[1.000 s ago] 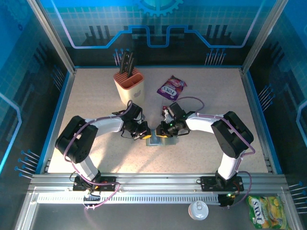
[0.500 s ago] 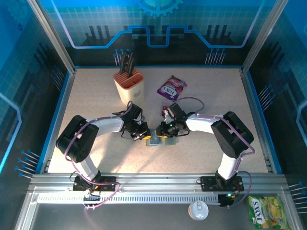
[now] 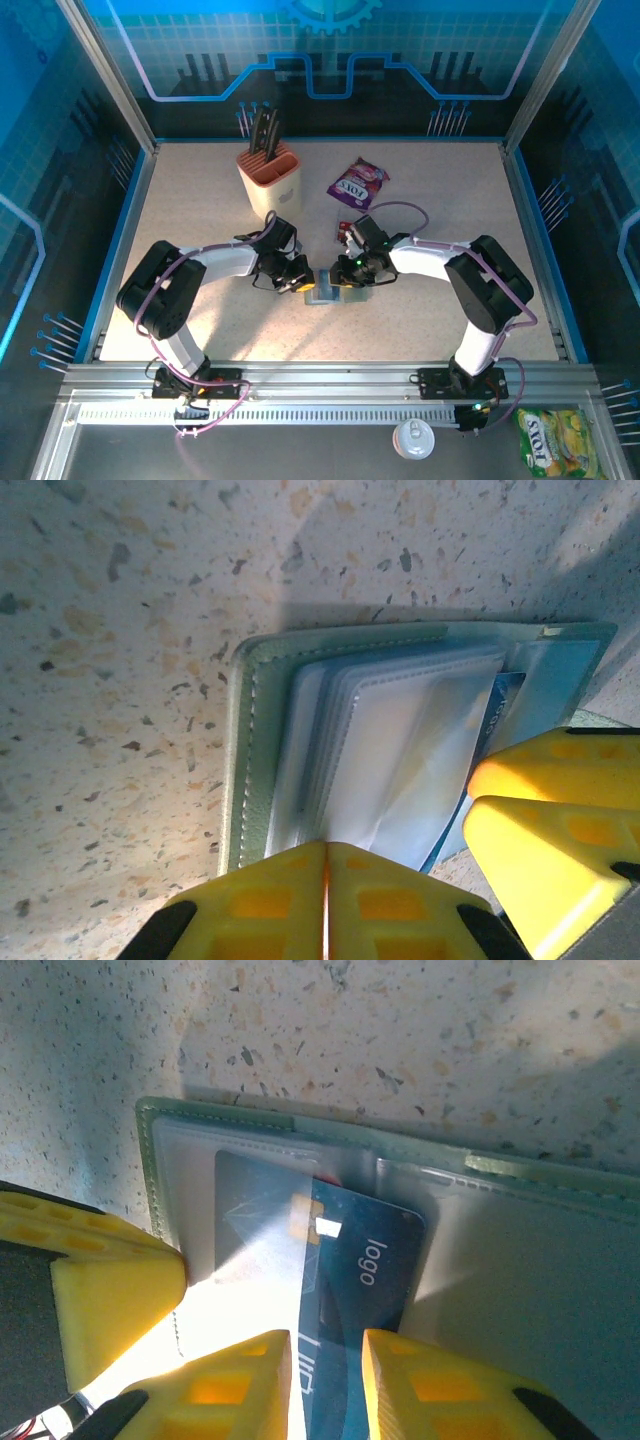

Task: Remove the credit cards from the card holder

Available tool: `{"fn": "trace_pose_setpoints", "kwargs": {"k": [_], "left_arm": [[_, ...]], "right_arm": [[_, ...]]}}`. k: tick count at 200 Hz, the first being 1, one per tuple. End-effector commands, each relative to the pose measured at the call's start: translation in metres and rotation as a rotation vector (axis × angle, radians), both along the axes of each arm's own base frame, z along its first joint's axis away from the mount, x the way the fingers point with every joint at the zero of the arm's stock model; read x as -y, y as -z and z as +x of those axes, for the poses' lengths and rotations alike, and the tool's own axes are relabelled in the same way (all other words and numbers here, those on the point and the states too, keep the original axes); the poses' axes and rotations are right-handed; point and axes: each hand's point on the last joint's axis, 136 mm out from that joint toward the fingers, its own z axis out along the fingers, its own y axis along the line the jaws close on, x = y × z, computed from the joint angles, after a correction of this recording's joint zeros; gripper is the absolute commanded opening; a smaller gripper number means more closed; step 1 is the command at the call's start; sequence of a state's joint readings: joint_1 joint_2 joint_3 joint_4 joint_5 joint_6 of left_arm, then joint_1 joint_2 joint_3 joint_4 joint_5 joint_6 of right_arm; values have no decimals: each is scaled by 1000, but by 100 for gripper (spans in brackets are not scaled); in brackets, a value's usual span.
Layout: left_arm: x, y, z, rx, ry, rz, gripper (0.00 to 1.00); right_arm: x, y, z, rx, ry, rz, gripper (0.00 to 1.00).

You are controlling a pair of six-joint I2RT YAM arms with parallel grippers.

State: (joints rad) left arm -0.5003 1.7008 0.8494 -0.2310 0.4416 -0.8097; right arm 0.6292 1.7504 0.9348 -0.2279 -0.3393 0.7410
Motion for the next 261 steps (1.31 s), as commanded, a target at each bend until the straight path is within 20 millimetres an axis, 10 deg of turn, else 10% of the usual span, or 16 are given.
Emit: {"fn": "trace_pose_setpoints", "kwargs": {"k": [1, 103, 261], "left_arm": [[-5, 0, -9, -23, 17, 35, 11], [24, -18, -10, 0, 101, -7, 14], [15, -11, -4, 24, 93, 90, 12]], "right_arm": [[-1, -8, -5, 11, -19, -12, 27], [-2, 1, -1, 11, -18, -18, 27], [-10, -9, 9, 47, -25, 27, 27]]}}
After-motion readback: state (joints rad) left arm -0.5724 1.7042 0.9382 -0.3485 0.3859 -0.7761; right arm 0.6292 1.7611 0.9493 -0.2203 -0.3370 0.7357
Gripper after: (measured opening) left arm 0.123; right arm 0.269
